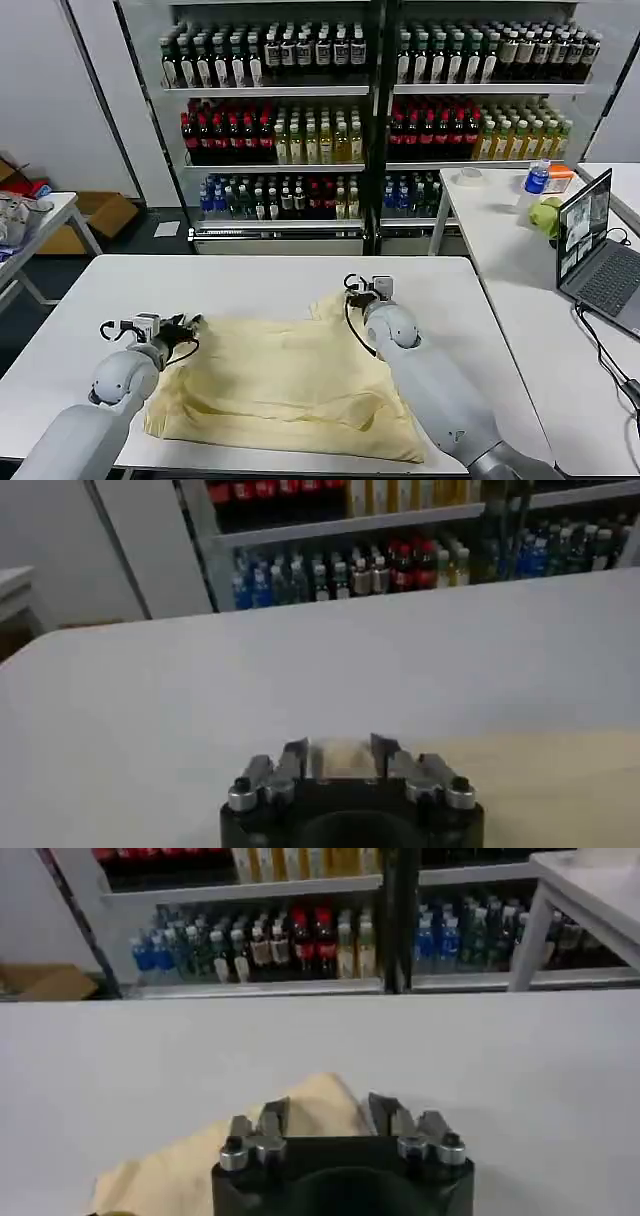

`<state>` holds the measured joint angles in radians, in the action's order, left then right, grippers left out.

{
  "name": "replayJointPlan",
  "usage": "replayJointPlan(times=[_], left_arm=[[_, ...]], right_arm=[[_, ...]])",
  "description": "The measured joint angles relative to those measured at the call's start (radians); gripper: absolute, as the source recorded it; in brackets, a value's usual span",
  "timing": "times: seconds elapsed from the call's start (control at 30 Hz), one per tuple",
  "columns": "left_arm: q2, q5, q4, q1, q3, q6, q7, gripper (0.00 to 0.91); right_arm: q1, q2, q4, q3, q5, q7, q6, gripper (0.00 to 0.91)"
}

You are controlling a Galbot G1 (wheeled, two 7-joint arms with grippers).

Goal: Fold and organize the clothes.

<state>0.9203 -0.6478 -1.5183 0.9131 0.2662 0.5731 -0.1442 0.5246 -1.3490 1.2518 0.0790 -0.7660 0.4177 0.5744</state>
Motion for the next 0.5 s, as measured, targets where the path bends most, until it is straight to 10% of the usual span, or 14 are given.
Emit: replayJointPlan(times=[0.5], left_arm=[[-0.005,-0.038,-0.028,0.031,0.032,-0.007,0.016,0.010]], right_arm=[[0.047,0.018,0.057,0.001,0.037,-0.024,-0.050,0.000]])
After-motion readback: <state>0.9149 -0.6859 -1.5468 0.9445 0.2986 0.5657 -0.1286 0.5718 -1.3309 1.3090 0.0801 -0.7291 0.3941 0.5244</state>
